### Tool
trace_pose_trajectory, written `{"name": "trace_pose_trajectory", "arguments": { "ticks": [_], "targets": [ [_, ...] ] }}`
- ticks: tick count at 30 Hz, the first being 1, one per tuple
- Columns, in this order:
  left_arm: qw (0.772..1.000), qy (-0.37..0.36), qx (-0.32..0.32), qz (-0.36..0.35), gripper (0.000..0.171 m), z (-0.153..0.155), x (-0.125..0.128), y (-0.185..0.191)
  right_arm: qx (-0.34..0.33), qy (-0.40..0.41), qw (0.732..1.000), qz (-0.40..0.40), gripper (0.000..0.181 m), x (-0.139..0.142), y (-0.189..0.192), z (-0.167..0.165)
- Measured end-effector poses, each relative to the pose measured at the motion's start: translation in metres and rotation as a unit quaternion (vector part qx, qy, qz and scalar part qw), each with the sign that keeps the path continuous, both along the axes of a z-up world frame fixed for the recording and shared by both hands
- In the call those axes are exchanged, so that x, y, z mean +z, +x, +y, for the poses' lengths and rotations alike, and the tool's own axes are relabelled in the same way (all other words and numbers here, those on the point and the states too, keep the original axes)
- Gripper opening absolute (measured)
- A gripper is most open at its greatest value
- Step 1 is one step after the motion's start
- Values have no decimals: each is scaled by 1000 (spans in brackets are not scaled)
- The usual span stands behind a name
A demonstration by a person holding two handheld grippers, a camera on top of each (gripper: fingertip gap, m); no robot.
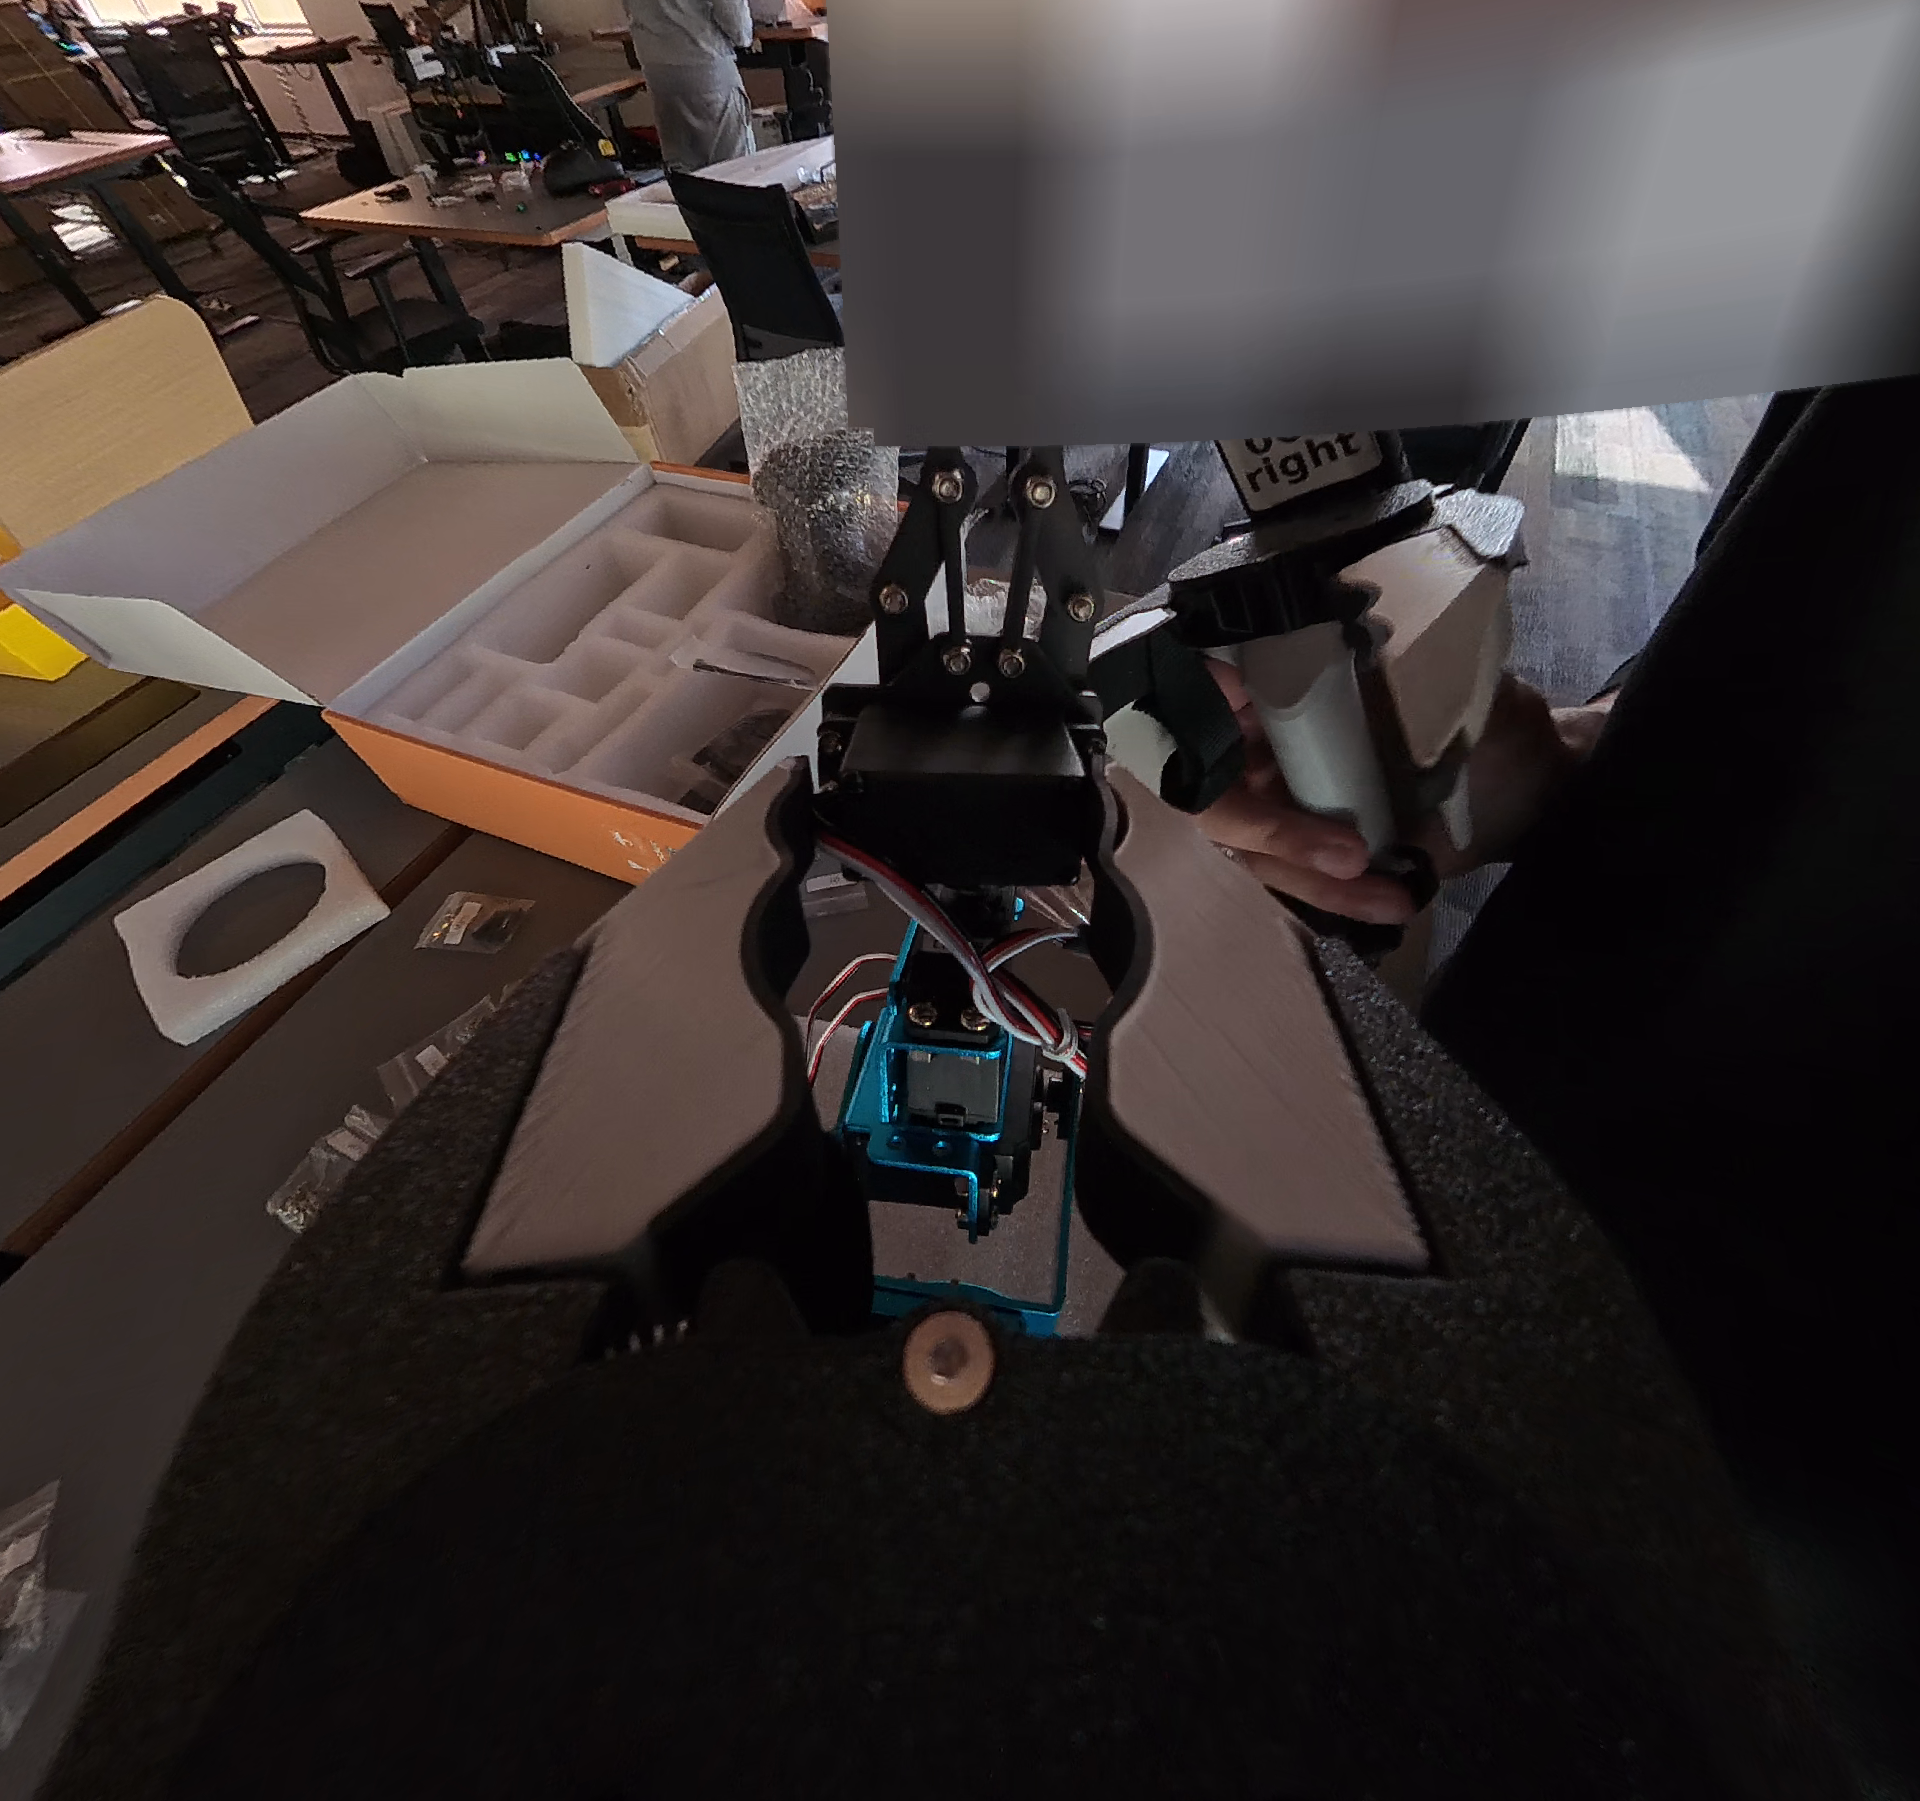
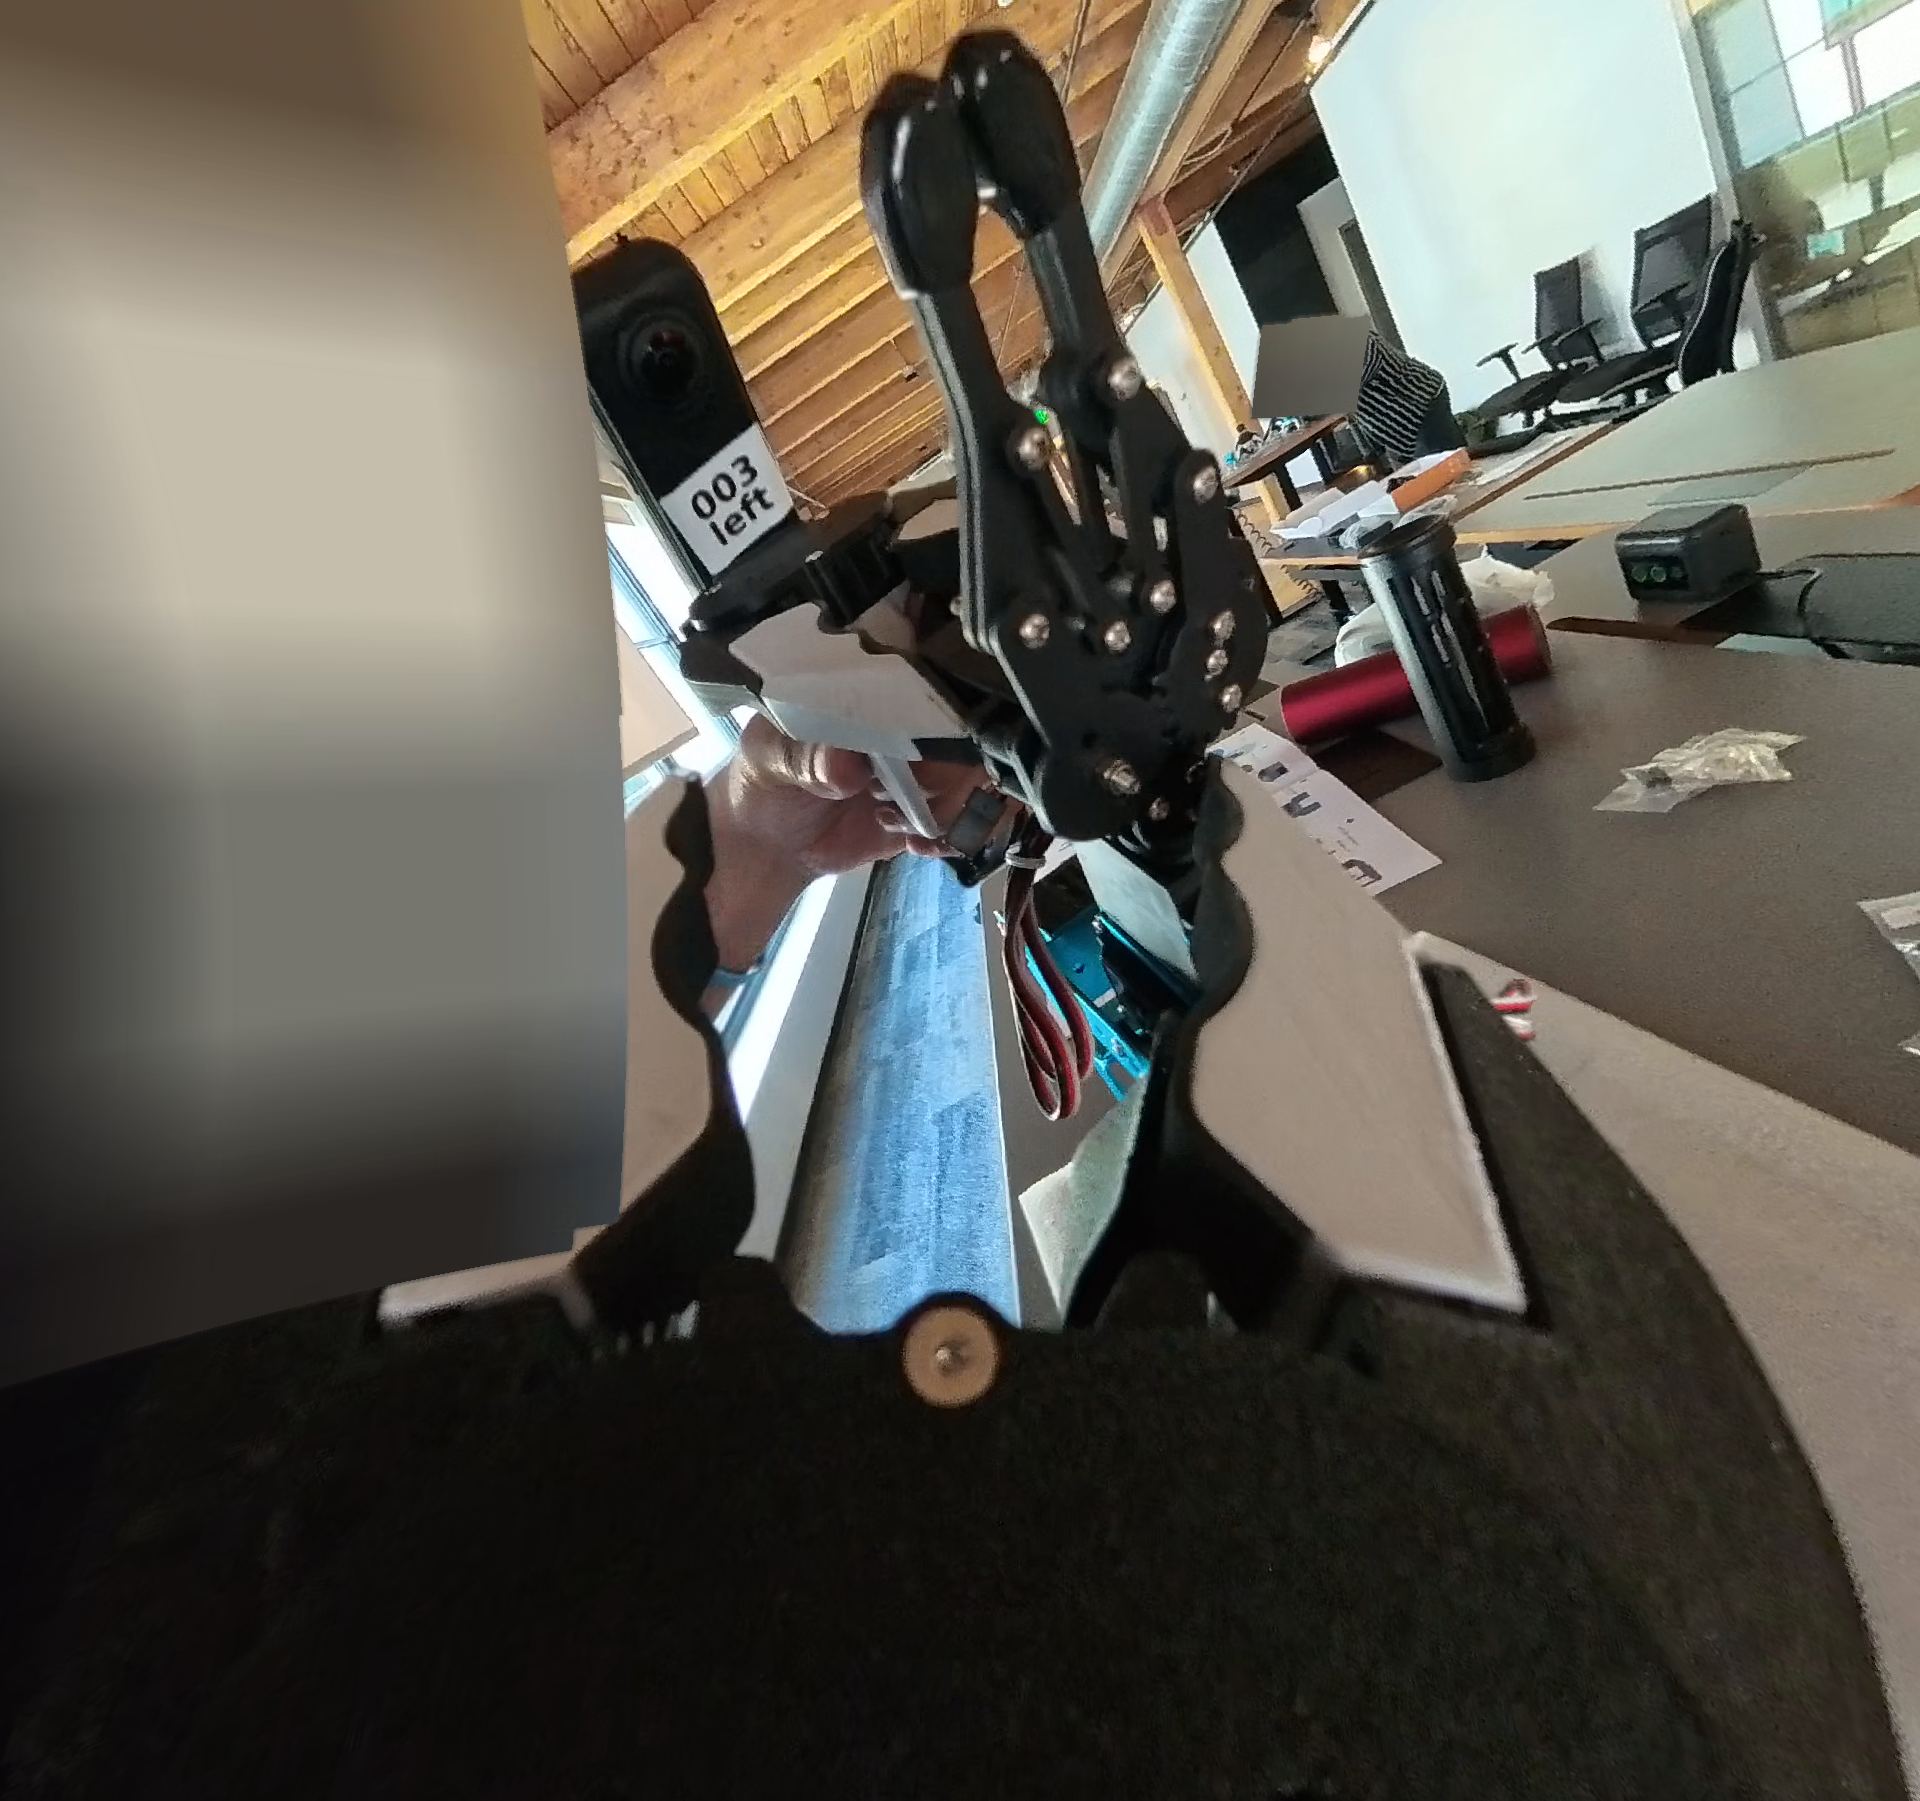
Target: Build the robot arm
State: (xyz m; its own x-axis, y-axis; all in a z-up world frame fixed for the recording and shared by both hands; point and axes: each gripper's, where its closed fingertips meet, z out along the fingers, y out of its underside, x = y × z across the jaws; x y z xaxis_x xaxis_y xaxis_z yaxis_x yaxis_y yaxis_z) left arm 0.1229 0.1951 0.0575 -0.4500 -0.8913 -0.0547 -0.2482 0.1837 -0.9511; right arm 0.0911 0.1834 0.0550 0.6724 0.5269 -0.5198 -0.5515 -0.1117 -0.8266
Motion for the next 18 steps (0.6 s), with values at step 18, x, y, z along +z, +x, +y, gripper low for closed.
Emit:
{"name": "trace_pose_trajectory", "arguments": {
  "ticks": [18],
  "targets": [
    [998,-16,-34,-46,52,9,5,-10,-88,-145,985,20,69,1,1,25]
  ]
}}
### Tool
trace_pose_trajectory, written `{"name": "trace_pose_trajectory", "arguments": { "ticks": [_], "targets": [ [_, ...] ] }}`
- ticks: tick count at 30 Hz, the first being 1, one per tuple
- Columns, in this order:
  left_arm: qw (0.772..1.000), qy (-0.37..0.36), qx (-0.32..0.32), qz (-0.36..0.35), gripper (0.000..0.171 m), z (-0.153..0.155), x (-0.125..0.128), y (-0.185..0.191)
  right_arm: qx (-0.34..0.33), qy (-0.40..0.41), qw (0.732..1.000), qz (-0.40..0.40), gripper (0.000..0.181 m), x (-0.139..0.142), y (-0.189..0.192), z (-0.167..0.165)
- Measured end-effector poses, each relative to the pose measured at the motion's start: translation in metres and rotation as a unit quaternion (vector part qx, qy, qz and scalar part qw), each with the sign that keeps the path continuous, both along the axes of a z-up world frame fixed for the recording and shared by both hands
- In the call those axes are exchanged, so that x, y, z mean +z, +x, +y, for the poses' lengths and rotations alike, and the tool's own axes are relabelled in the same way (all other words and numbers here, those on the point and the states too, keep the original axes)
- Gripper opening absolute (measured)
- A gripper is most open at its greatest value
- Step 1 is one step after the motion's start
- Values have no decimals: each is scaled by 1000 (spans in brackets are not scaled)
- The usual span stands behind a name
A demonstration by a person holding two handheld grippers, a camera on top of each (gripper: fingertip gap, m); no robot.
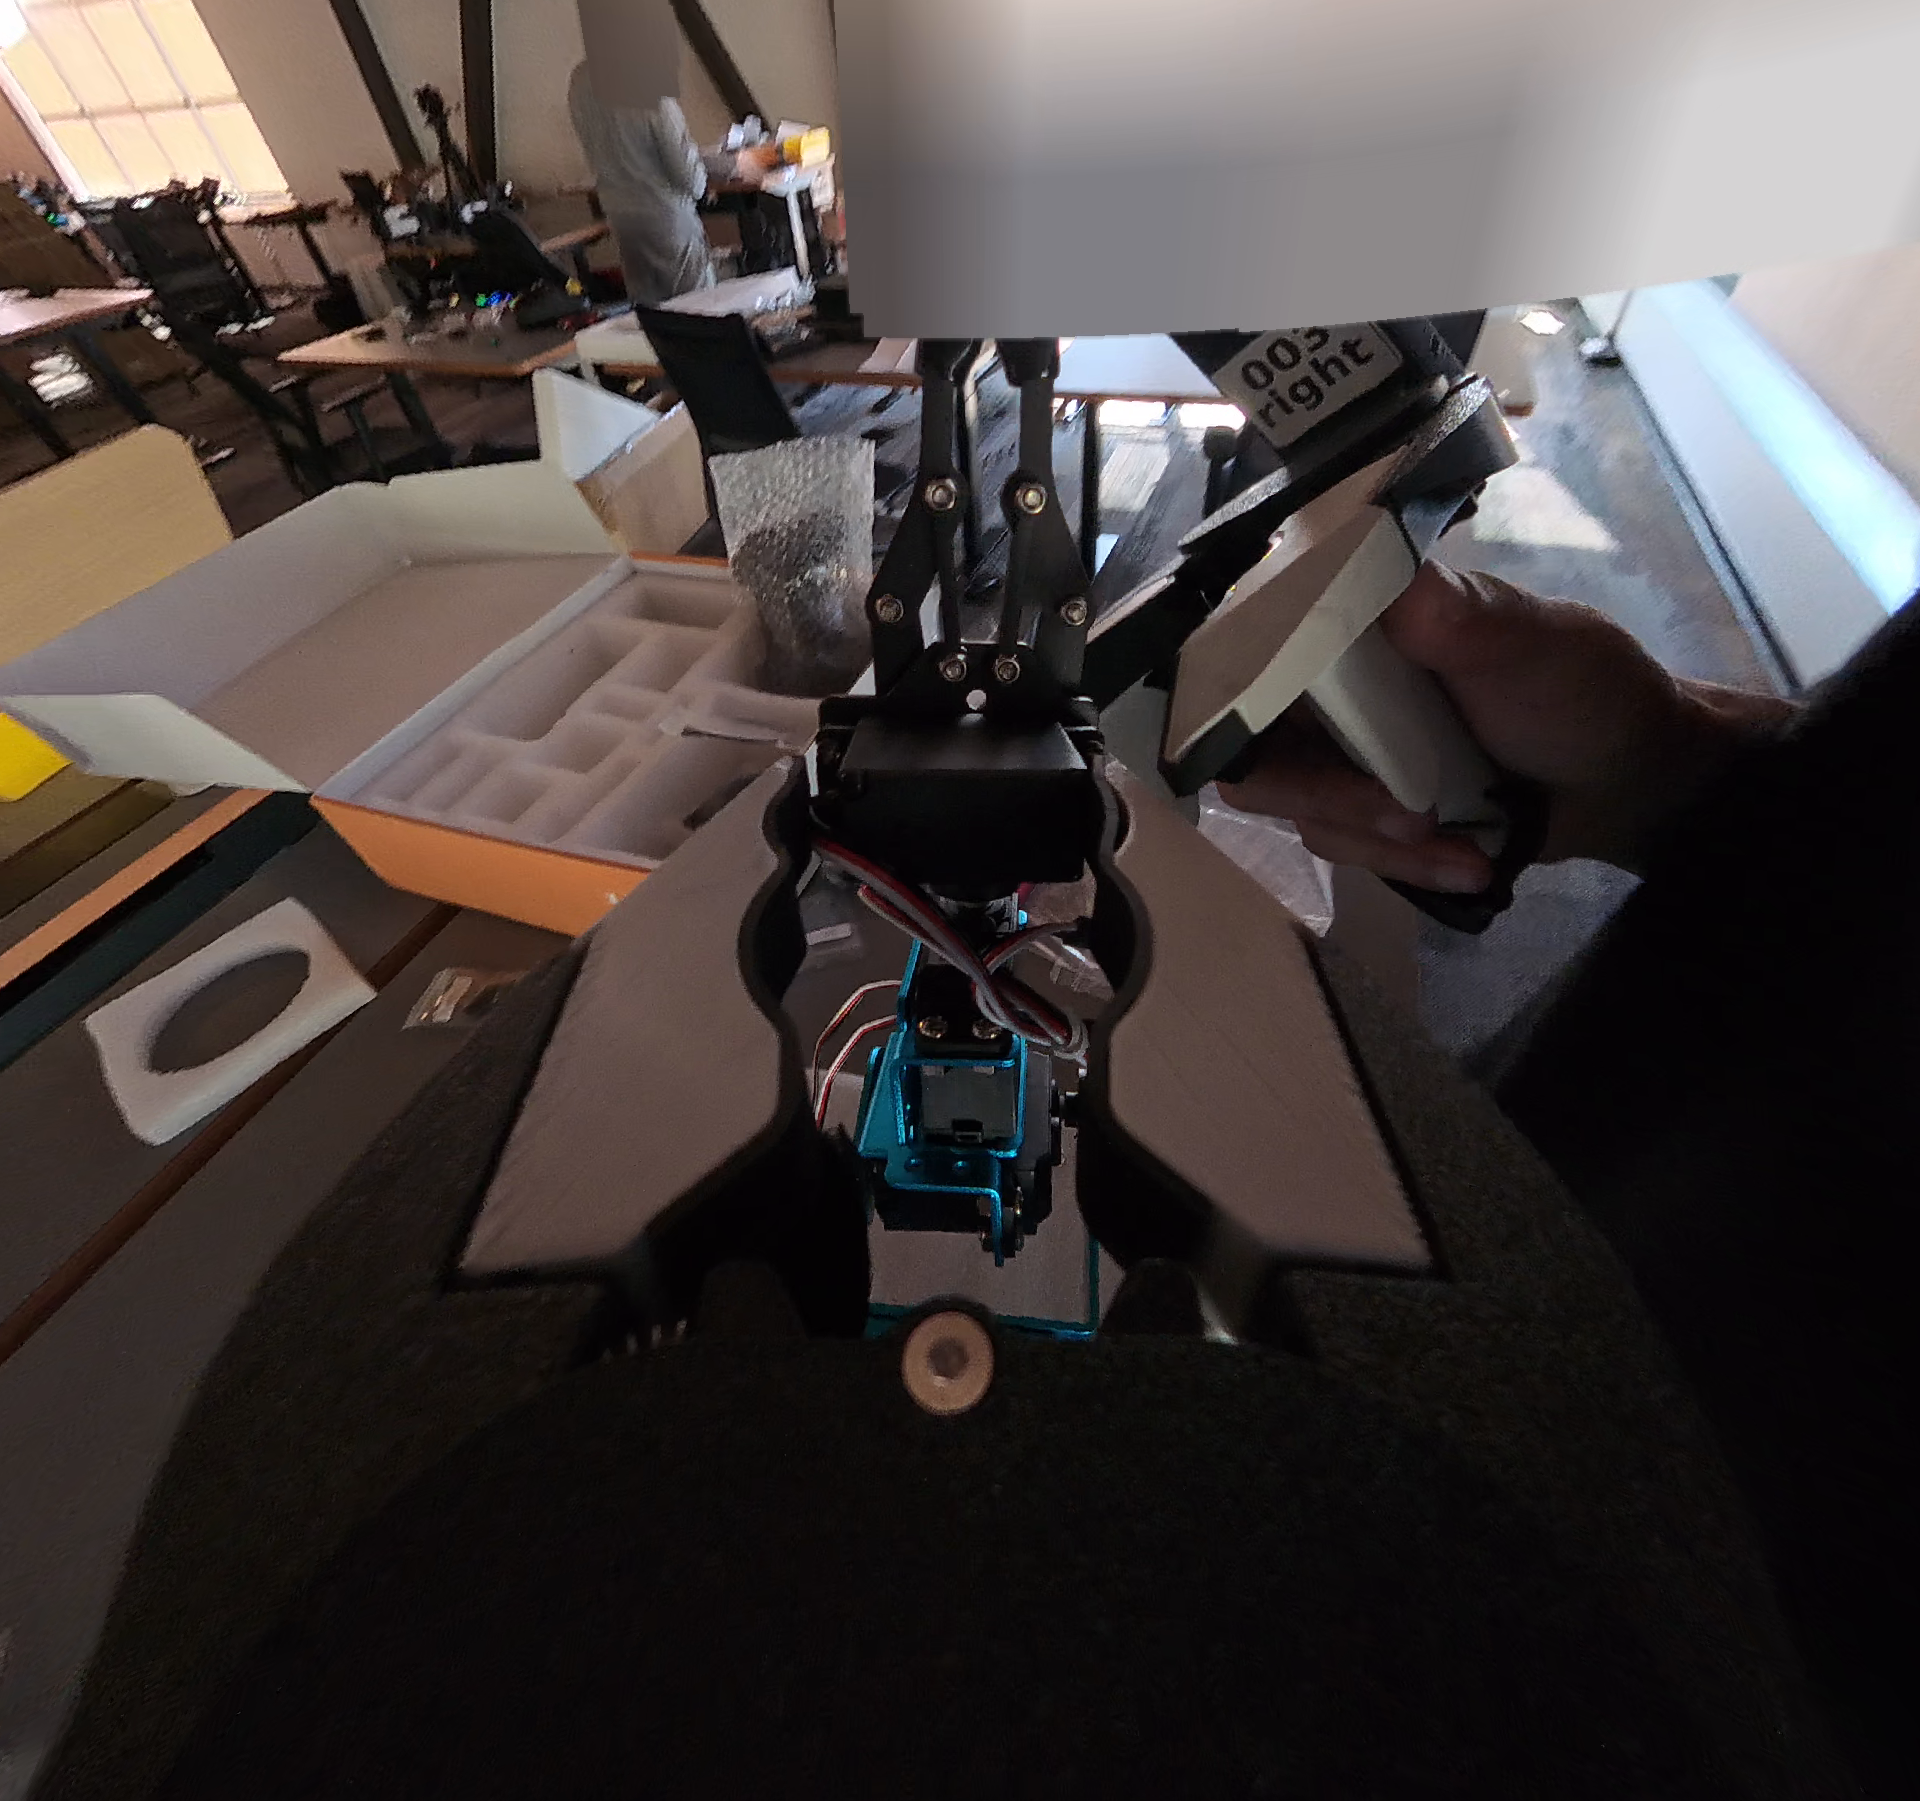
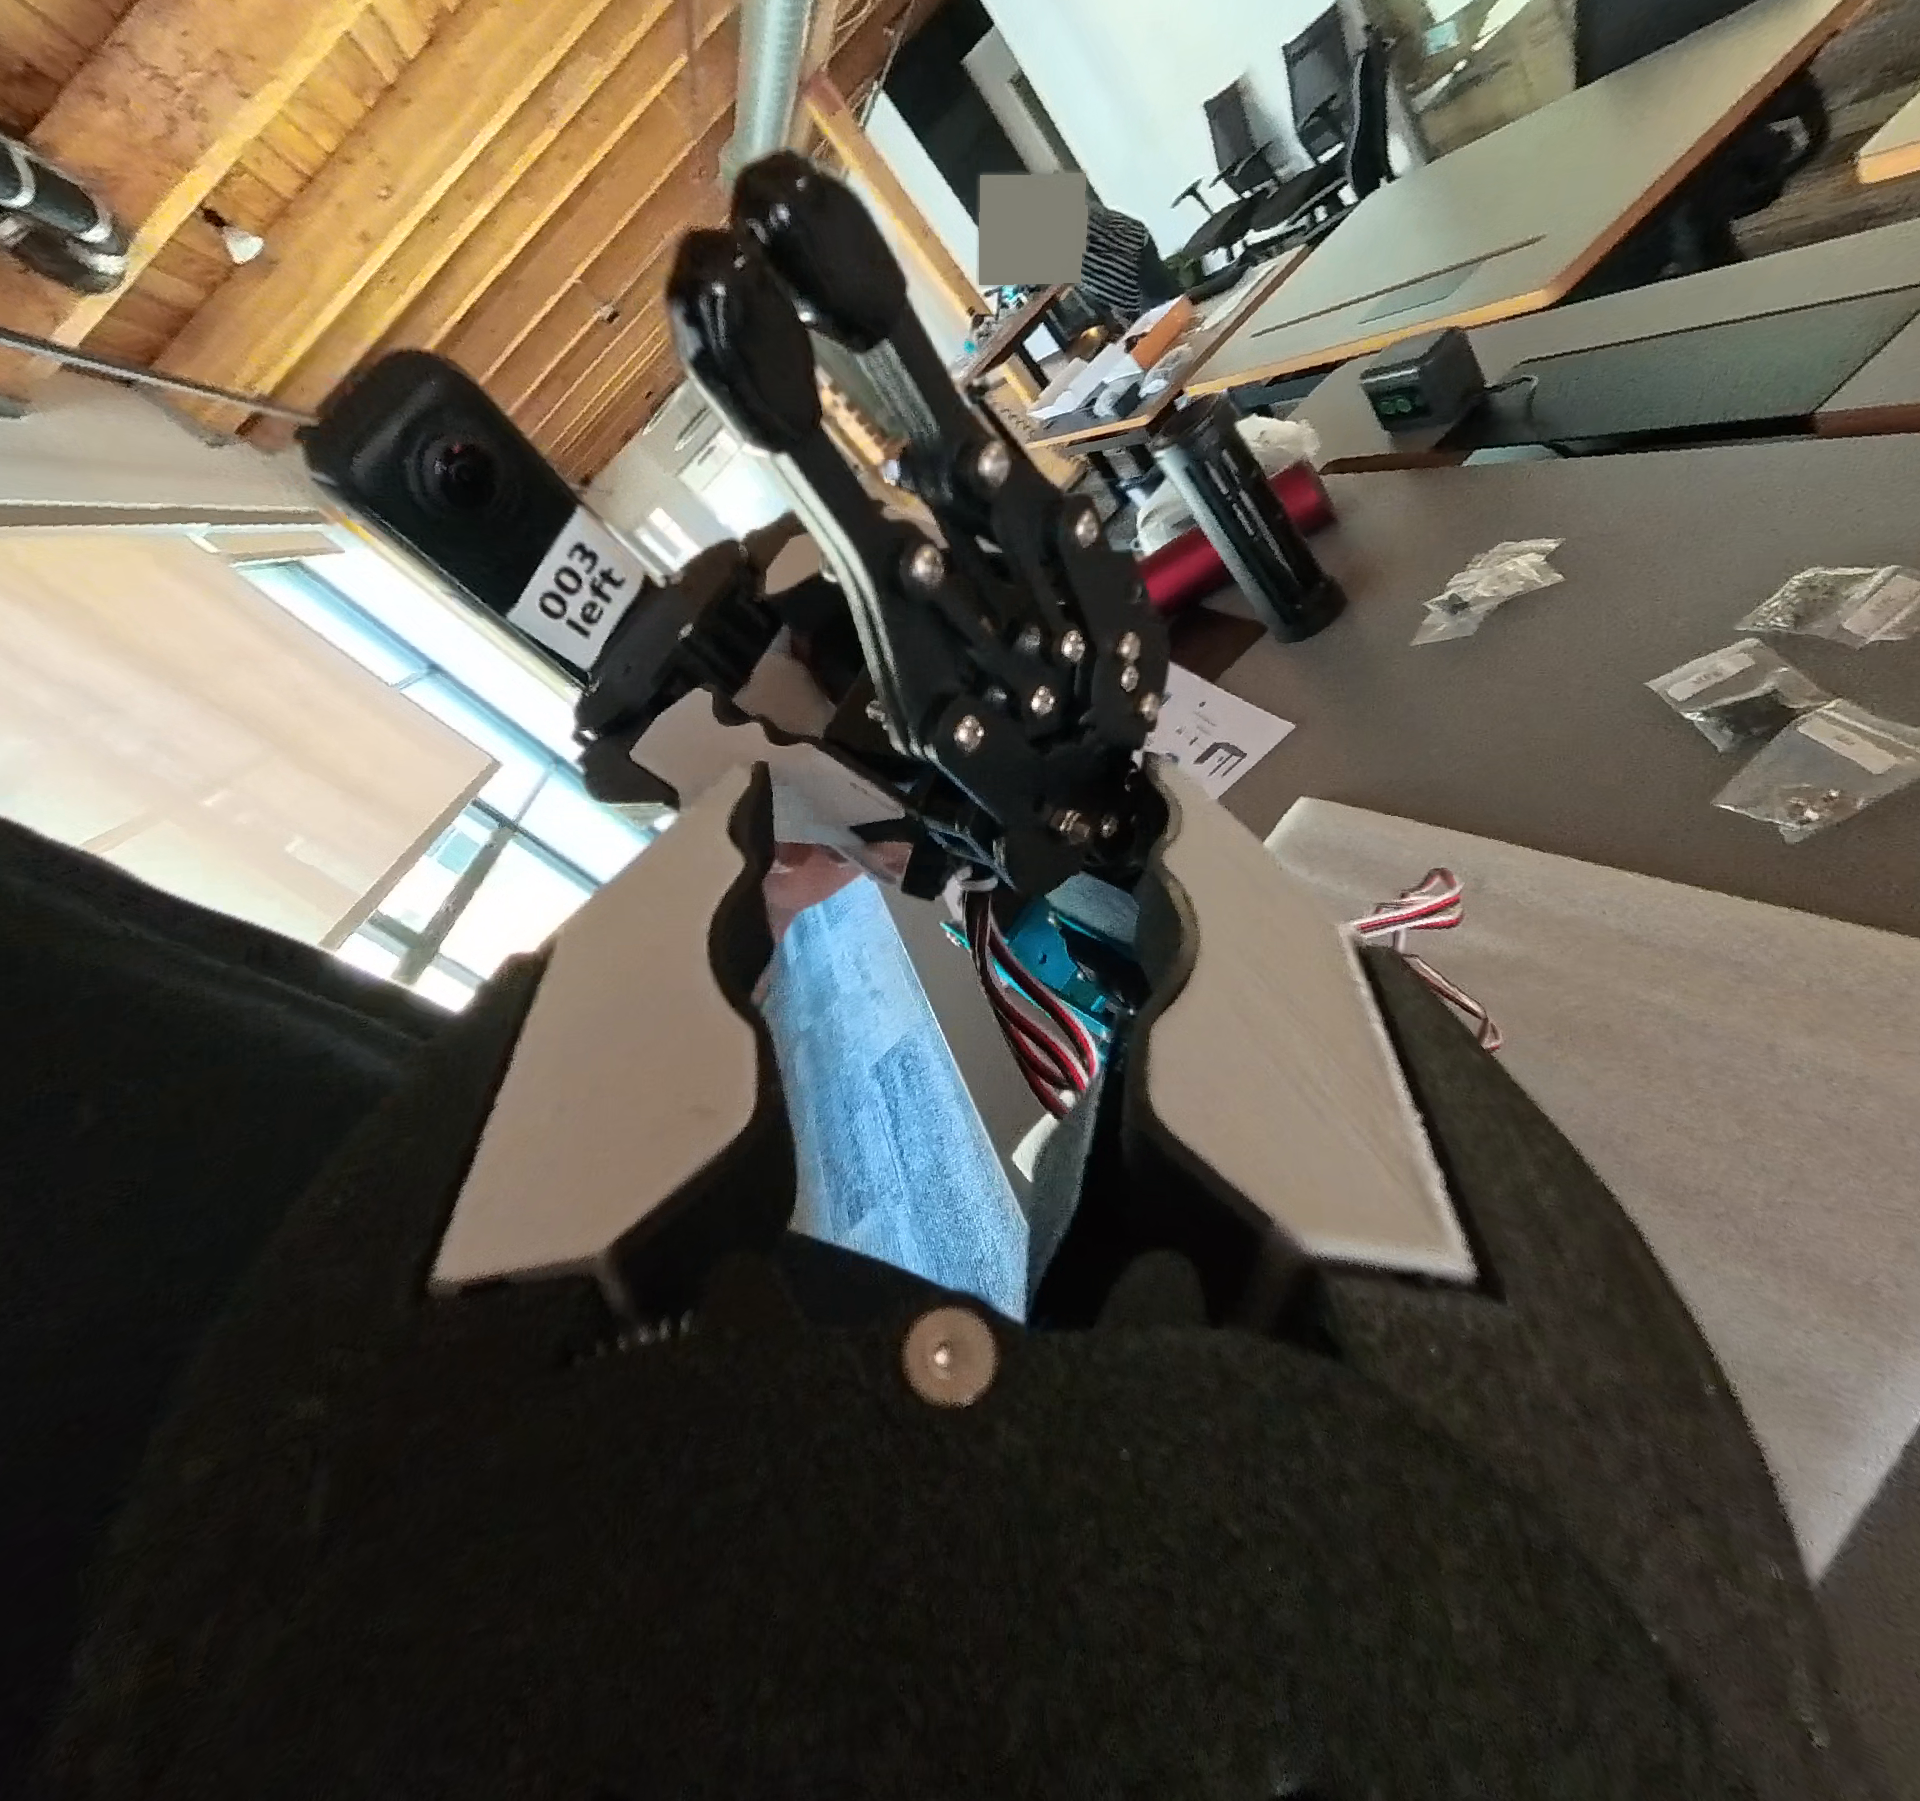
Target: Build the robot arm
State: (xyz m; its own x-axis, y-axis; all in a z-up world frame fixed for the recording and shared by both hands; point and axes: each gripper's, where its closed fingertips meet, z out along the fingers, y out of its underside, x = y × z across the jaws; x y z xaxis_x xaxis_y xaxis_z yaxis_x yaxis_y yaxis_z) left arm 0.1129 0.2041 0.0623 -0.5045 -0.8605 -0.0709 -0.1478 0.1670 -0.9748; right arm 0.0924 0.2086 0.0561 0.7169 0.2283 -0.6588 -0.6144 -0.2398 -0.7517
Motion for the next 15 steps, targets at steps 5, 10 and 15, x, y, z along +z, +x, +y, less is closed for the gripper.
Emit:
{"name": "trace_pose_trajectory", "arguments": {
  "ticks": [5,10,15],
  "targets": [
    [999,-12,-39,-21,54,-1,-1,-8,-36,6,998,49,58,2,0,4],
    [997,-12,-77,-14,69,-2,-12,-15,-73,30,995,65,52,4,2,6],
    [990,-101,-97,-31,80,25,10,-39,-101,43,990,90,47,4,7,7]
  ]
}}
